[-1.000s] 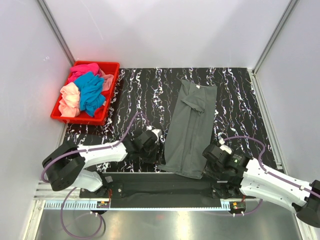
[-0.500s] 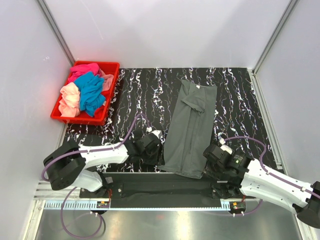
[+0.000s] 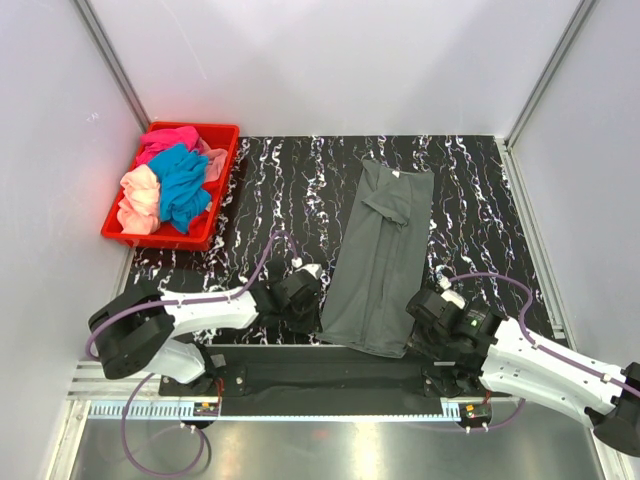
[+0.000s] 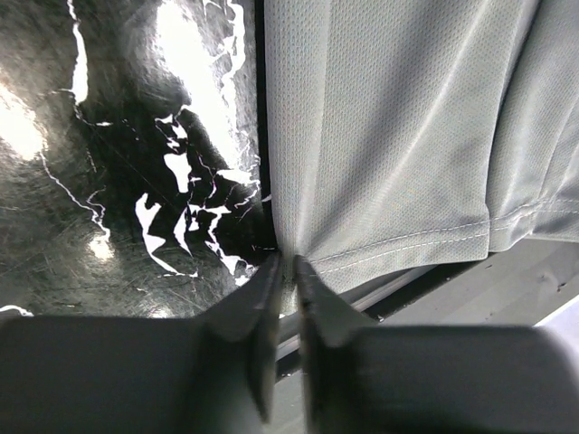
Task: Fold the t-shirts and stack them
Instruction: Fold the tshirt
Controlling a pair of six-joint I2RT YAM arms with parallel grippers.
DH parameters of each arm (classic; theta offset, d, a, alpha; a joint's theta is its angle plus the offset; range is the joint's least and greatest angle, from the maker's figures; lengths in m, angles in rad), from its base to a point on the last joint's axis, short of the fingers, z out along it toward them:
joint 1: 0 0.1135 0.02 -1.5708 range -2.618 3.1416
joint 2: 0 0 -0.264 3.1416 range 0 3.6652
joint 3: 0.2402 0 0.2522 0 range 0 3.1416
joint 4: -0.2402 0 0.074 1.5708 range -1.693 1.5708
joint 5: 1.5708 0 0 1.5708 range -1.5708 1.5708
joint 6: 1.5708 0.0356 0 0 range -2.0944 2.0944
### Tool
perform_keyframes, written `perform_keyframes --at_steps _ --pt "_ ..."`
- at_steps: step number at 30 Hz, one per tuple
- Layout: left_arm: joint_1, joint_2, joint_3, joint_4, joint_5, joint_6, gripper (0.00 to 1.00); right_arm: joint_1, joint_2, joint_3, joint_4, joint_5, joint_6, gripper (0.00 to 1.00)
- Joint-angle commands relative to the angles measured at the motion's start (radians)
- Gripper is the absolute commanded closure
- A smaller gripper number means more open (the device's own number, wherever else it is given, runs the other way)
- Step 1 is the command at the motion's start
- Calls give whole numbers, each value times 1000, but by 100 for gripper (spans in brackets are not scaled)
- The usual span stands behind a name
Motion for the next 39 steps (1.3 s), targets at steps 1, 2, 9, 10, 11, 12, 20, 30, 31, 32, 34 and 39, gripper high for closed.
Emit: perform_keyframes --at_steps 1,2,9,10,11,12,20,30,31,32,34,39 --pt "-11 24 -22 -20 11 1 97 8 -3 34 -30 43 19 100" --pt "-11 23 -18 -19 29 -2 100 8 -5 42 -33 46 22 100" --pt "25 -4 166 -69 105 8 100 7 65 165 -87 192 30 100" --pt "35 7 182 -66 125 13 100 7 87 177 -84 197 19 100" --pt "41 21 197 -68 135 27 100 7 107 180 -68 198 13 100" --pt "53 33 209 -83 135 36 100 7 139 181 -55 198 10 100" --pt "183 173 338 -66 224 123 100 -151 270 209 51 197 -188 100" --pt "347 413 733 -156 327 258 100 -444 454 388 163 235 -550 100" --pt "355 438 770 -166 338 275 100 -459 472 399 192 238 -594 100" --pt "372 466 798 -172 350 278 100 -490 504 408 214 227 -617 100" --pt "386 533 878 -172 382 297 100 -513 541 439 254 229 -668 100" --pt "427 610 956 -129 412 309 100 -581 664 507 315 221 -737 100"
